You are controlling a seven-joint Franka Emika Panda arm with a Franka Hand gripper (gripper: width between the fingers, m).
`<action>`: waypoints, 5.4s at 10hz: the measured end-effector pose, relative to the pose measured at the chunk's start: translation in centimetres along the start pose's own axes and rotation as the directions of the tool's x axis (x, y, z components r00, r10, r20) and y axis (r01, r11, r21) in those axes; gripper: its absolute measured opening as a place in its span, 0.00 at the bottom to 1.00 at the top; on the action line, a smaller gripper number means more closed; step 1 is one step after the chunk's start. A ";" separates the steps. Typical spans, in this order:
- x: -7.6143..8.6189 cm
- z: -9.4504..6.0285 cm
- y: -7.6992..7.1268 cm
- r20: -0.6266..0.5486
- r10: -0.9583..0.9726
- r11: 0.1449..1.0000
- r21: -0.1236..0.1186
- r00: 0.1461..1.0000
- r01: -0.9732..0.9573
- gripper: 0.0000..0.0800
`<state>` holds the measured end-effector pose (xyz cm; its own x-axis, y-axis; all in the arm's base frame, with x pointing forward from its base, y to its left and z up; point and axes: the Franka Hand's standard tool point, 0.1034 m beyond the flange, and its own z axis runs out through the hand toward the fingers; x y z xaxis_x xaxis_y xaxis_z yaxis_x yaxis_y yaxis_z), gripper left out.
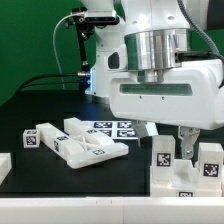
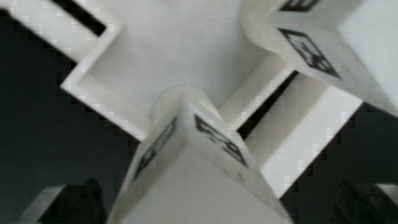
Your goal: Assemble chair
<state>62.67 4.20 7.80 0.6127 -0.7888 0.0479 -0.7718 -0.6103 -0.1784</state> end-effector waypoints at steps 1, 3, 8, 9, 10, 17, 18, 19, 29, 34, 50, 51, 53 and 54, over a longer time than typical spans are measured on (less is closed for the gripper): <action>0.0 0.0 0.0 0.000 -0.060 0.998 0.000 0.998 0.060 0.81; 0.1 0.2 0.5 0.003 -0.249 0.969 -0.009 0.969 0.249 0.81; 0.1 0.2 0.6 0.002 -0.254 0.967 -0.012 0.967 0.254 0.47; 0.2 0.2 0.6 0.001 -0.173 0.985 -0.012 0.985 0.173 0.47; 0.5 0.1 0.7 -0.002 -0.112 0.994 -0.011 0.994 0.112 0.36; 0.6 0.1 0.7 0.053 0.542 0.839 0.028 0.839 -0.543 0.36; 0.7 0.1 0.7 0.052 0.534 0.844 0.028 0.844 -0.536 0.36; 0.4 0.1 0.7 0.050 0.468 0.883 0.015 0.882 -0.469 0.36; 1.1 0.0 0.2 0.040 -0.600 0.800 0.000 0.799 0.600 0.81; 1.2 0.0 0.2 0.040 -0.459 0.888 -0.005 0.887 0.460 0.36; 0.6 -0.2 -1.0 0.023 0.161 0.987 -0.027 0.987 -0.160 0.80; 0.6 -0.2 -1.0 0.025 0.077 0.997 -0.025 0.997 -0.076 0.81; 0.6 -0.2 -0.9 0.027 -0.074 0.997 -0.023 0.997 0.075 0.81; 0.3 0.0 -1.0 0.025 -0.260 0.965 -0.037 0.965 0.260 0.81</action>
Offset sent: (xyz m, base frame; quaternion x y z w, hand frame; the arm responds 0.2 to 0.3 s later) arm -0.0112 -0.0029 -0.0037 -0.0359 -0.0081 -0.3186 0.9472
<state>63.63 4.63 8.03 0.7961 -0.6012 0.0682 -0.5913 -0.7970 -0.1230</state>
